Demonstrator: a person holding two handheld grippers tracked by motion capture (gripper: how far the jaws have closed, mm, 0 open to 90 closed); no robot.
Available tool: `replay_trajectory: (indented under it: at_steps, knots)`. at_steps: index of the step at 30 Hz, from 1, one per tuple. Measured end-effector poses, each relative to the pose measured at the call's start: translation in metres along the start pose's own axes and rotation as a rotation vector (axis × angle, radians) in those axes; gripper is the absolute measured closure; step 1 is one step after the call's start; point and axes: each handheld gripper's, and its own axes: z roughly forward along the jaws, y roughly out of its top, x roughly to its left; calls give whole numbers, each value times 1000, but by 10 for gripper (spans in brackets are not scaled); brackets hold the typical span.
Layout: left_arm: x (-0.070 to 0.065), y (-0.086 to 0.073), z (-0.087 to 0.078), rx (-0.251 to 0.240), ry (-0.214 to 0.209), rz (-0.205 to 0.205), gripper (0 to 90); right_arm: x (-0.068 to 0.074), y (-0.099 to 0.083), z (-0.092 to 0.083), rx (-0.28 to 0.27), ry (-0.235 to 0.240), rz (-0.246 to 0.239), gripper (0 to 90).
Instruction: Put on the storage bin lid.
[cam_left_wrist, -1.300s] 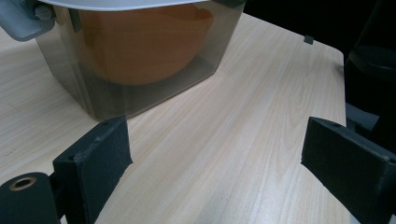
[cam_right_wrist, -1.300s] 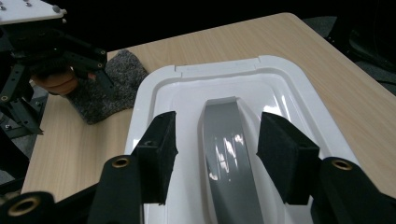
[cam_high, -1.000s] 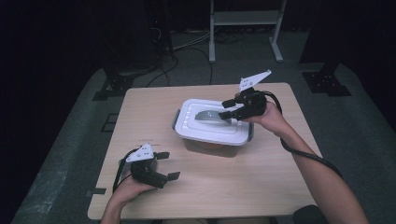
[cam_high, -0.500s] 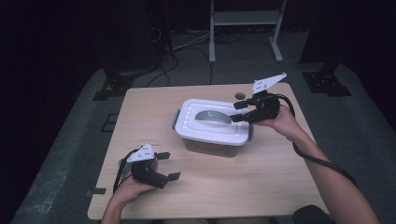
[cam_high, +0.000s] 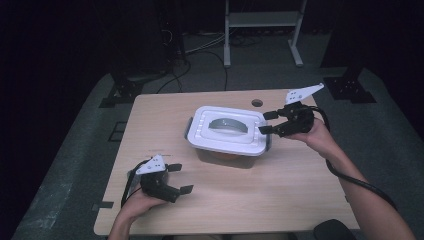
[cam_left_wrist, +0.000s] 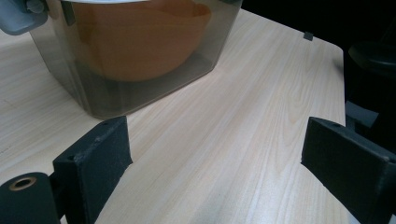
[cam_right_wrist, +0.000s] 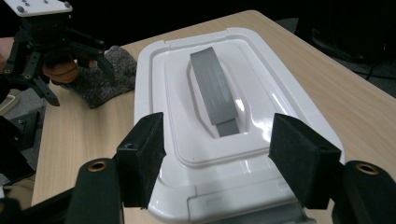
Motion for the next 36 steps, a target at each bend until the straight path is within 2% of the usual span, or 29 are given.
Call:
replay_trajectory:
  at_steps: [21, 36]
  knots:
    - [0, -1, 1, 6, -1, -1, 75, -1, -29, -22, 2, -25, 46, 322]
    - [0, -1, 2, 13, -2, -1, 75, -2, -48, -27, 1, -31, 73, 311]
